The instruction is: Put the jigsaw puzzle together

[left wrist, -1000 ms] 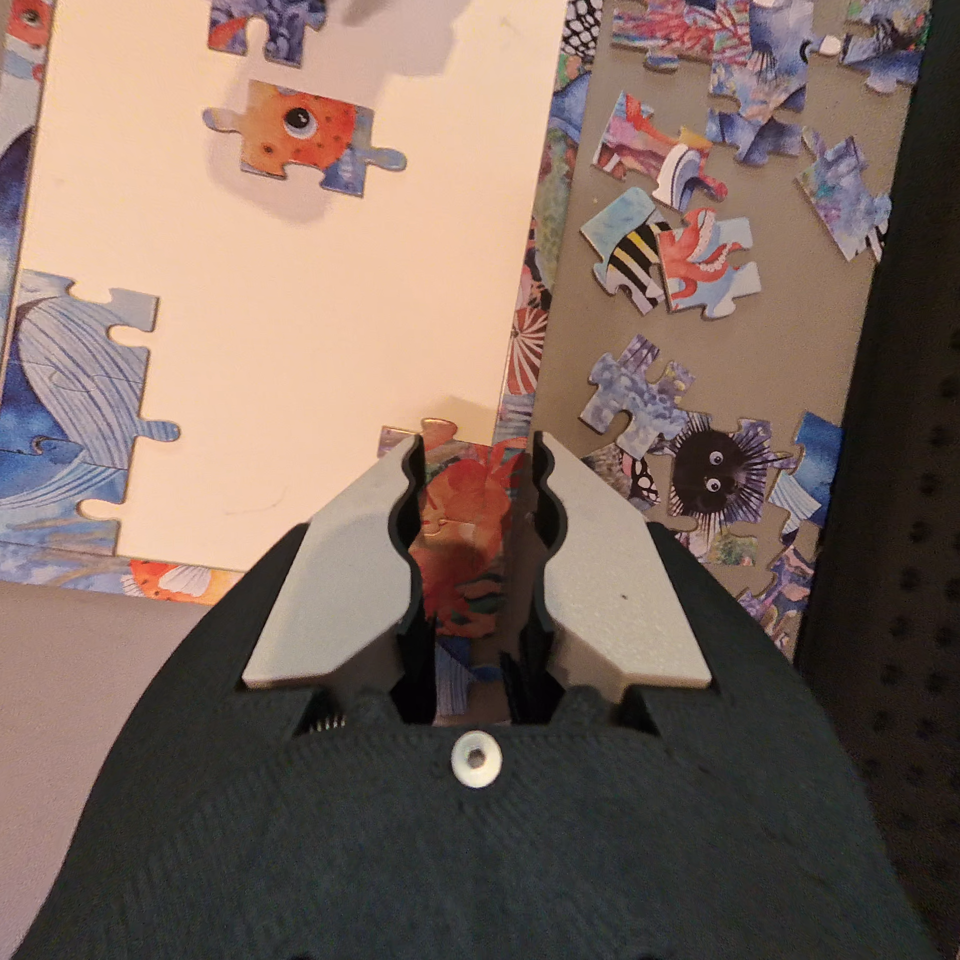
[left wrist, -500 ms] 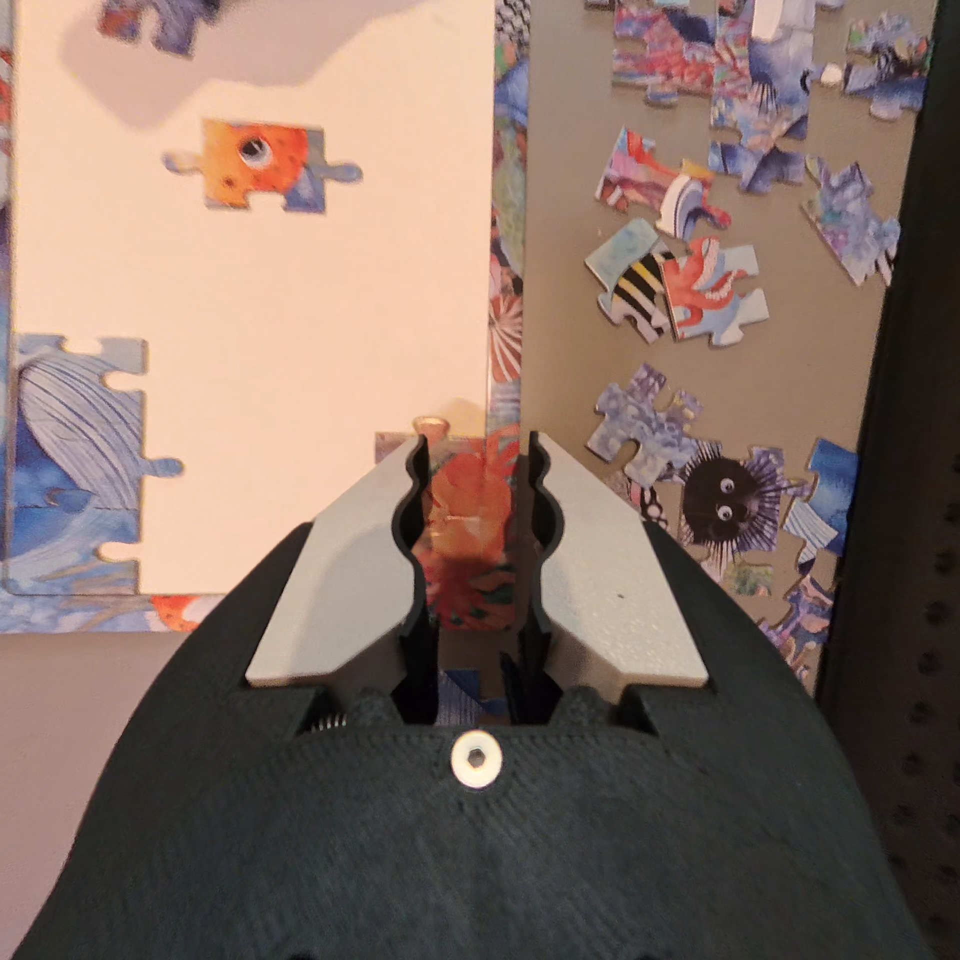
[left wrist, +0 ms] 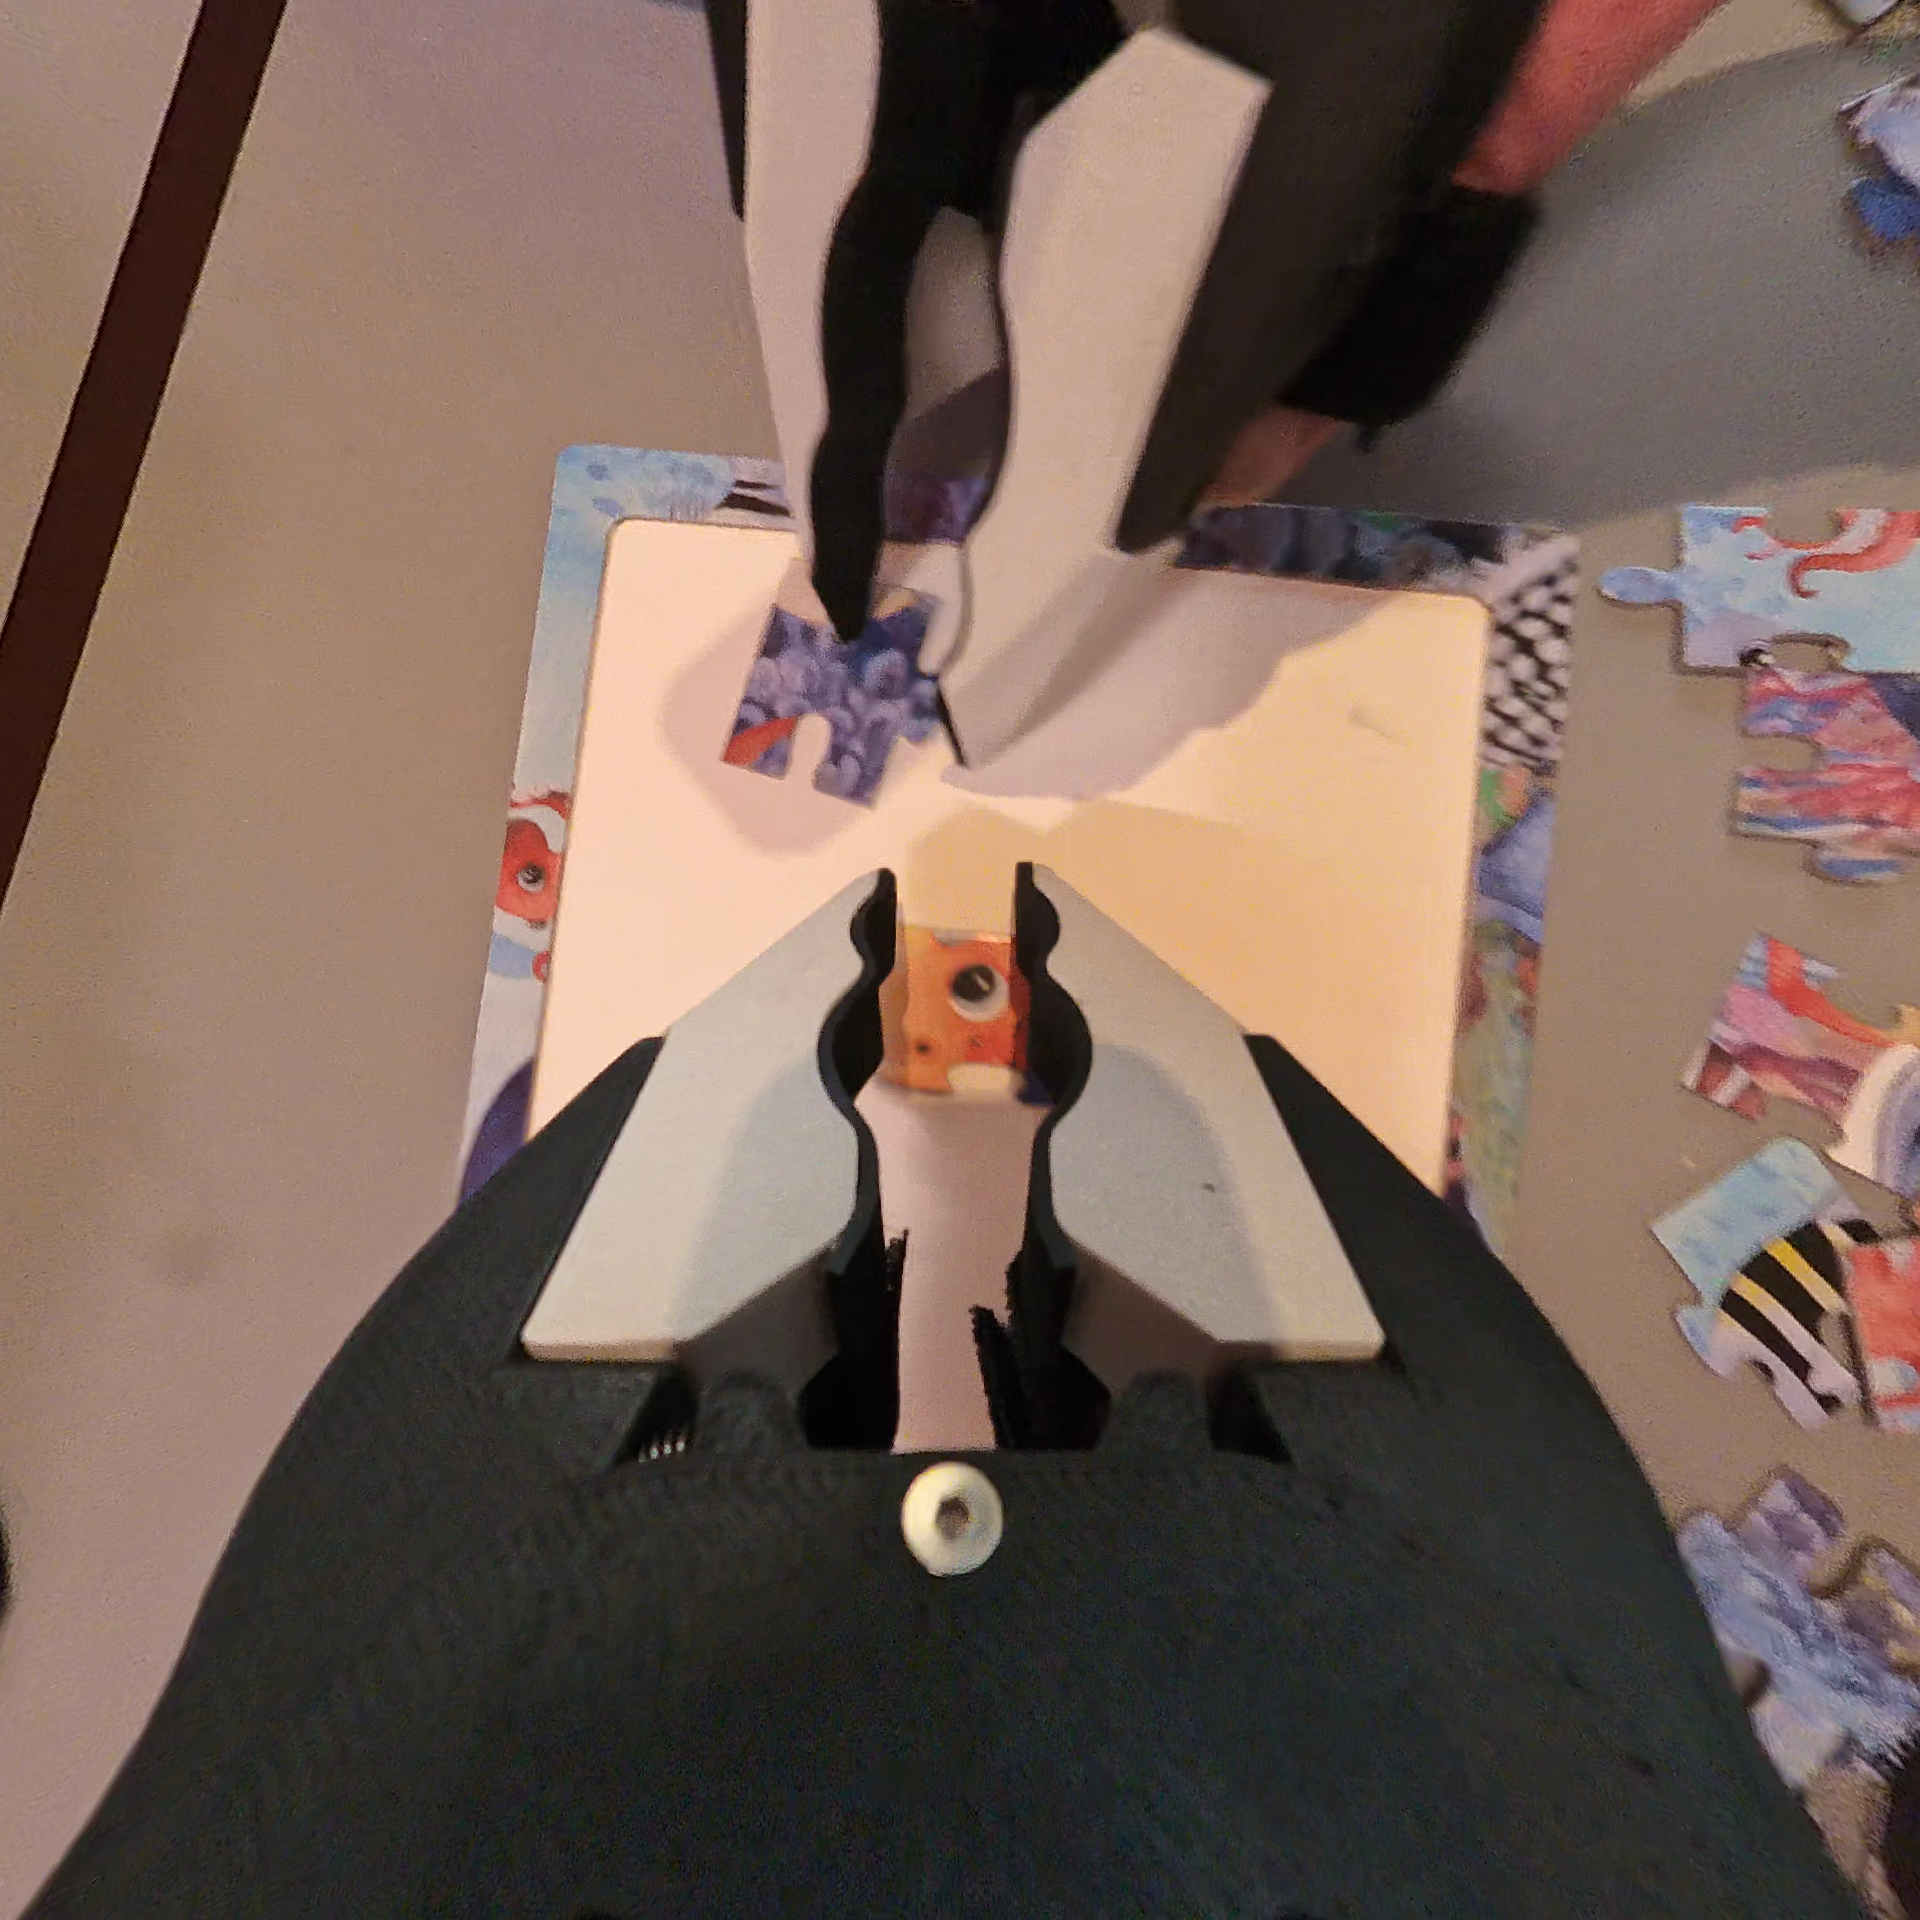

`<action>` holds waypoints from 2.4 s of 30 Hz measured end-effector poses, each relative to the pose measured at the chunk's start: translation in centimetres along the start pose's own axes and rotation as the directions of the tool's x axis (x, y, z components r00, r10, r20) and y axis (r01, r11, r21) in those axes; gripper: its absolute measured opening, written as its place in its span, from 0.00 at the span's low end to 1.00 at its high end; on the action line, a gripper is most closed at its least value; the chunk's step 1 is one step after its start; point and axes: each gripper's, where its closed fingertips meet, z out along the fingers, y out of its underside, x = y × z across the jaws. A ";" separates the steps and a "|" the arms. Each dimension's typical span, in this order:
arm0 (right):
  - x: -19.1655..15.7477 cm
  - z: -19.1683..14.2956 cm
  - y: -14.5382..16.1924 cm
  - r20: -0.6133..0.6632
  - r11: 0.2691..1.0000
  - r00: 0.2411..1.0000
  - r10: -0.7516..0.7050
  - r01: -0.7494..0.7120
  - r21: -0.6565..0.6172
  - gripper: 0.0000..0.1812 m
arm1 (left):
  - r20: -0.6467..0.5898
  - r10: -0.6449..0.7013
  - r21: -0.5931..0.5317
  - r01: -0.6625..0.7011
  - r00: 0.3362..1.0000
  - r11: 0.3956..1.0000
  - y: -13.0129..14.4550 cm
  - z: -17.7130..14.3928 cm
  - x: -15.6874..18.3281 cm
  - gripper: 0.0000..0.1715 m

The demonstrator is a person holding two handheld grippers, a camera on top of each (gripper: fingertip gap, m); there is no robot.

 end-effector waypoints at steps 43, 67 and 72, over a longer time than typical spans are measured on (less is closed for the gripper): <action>0.3 -2.6 4.7 -0.080 0.996 0.993 0.085 -0.083 0.030 0.15 | -0.085 0.098 0.022 -0.097 0.992 0.995 -1.0 2.5 0.0 0.08; -0.7 -3.8 4.5 -0.018 0.997 0.999 0.041 -0.040 0.061 0.15 | -0.134 0.099 0.076 -0.089 0.986 0.993 -2.8 1.7 -0.2 0.14; -0.8 -6.2 3.3 -0.001 0.989 0.999 0.034 -0.033 0.143 0.14 | -0.126 0.113 0.043 -0.108 0.986 0.993 -2.0 1.0 -0.4 0.19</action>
